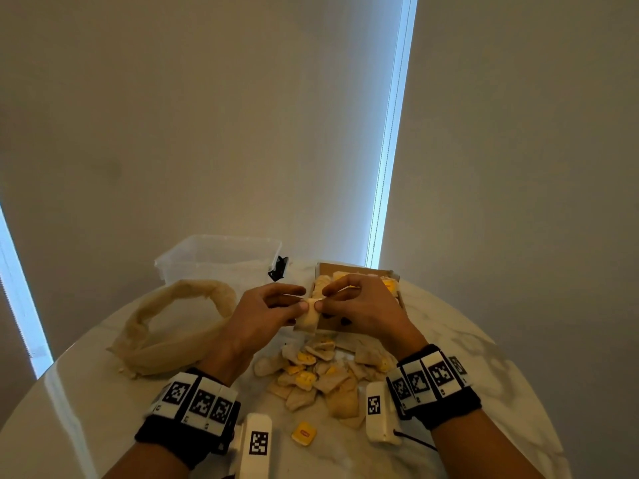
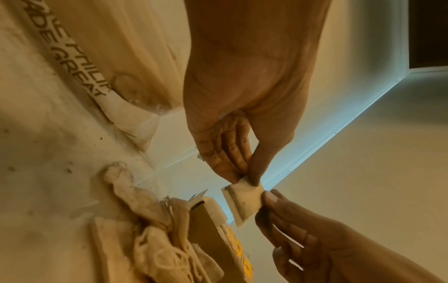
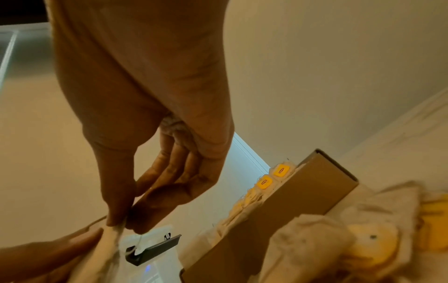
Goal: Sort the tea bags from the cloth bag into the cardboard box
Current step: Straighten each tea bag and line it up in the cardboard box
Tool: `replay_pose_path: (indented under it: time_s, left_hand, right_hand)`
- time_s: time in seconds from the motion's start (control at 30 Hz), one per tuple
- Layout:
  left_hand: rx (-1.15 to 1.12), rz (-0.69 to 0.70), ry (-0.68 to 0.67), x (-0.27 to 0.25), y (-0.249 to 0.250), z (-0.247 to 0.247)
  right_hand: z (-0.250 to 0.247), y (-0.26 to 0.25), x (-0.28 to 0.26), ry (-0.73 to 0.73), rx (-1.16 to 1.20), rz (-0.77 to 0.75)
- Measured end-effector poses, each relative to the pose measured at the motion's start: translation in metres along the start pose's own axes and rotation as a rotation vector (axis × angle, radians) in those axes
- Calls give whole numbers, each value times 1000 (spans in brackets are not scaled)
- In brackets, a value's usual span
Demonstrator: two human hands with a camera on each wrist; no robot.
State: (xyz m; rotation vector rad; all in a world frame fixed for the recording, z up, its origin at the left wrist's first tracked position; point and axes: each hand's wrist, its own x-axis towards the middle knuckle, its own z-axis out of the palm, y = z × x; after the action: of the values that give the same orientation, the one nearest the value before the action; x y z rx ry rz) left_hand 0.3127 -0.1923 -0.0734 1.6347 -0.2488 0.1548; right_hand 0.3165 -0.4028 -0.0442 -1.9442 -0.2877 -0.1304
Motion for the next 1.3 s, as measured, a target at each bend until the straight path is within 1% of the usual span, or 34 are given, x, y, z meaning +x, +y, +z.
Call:
replay_pose_path:
  time_s: [0.1,0.2,0.3,0.4,0.47,0.53,0.6,0.63,0.67,0.73,0.8,0.93,1.07,1.1,1.17,1.27,1.3]
  left_hand:
    - [3,-2,12,0,-1,0]
    - [5,-3,32,1,-3,-1]
    - [23,16,58,0,-2,-2]
    - [16,40,99,-1,0,-2]
    - [-4,53,133,-3,1,0]
    - [-14,68,159,-4,1,1]
    - [-16,84,197,-4,0,0]
    - [-21,87,217,-3,0,-1]
    - [-27,89,232,-2,-1,-2]
    - [-31,89,246,-1,-2,-3]
    - [-27,102,245,-2,-2,-2]
    - [-21,107,250,-1,0,0]
    - [-42,91,201,-4,2,3]
    - [-50,91,194,-4,2,3]
    - [-50,93,195,-5,2,3]
    - [-16,100,250,-2,0,1]
    - [-9,104,271,-1,-1,1]
  right_hand:
    - [0,1,0,0,-4,5]
    - [3,0,0,7,-40,-26]
    - [5,1,0,-3,30,-5]
    - [2,0,0,61,36,-21]
    - [1,-3,-1,24,34,-13]
    - [4,-3,0,-29,101,22]
    - [5,-2,0,48,157,23]
    - [3,-2,0,89,149,8]
    - [2,-3,-1,94,133,-7]
    - [5,-4,-2,36,114,-14]
    - [12,-4,-3,-14,158,-7]
    - [19,4,2,18,131,-52]
    - [20,5,0,-47,215,-44]
    - [20,6,1,-37,213,-60]
    - [20,8,2,34,202,-83]
    - [20,12,4,170,213,-96]
    - [19,11,4,188,204,-100]
